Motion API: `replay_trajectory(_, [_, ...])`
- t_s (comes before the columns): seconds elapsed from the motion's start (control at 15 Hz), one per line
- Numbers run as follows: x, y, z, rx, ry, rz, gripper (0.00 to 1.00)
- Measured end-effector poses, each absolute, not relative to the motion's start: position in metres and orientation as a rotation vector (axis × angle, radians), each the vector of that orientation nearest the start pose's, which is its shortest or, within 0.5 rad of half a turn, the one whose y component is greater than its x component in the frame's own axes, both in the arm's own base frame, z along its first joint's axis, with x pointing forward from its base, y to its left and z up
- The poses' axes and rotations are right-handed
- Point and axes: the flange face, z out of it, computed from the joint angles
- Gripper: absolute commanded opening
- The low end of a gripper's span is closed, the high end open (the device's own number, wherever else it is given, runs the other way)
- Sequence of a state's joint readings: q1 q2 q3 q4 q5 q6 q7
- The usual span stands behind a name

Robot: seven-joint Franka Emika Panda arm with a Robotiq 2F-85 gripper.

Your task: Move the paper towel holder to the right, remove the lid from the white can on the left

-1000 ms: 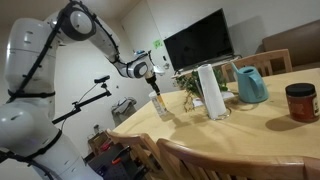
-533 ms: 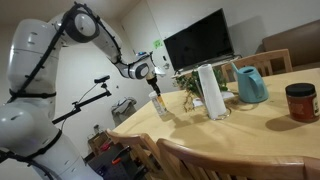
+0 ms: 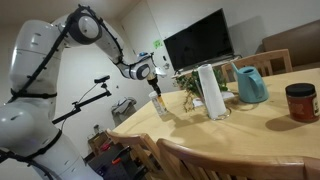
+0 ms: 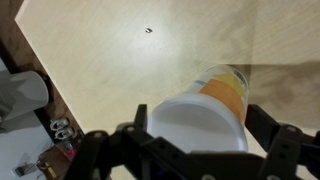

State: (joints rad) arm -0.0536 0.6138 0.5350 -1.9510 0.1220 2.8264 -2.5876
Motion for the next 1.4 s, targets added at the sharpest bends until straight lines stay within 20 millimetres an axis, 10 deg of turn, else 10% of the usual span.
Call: replay_trajectory(1.4, [0.5892, 0.2771, 0.2416, 0.459, 2.903, 0.708, 1.0])
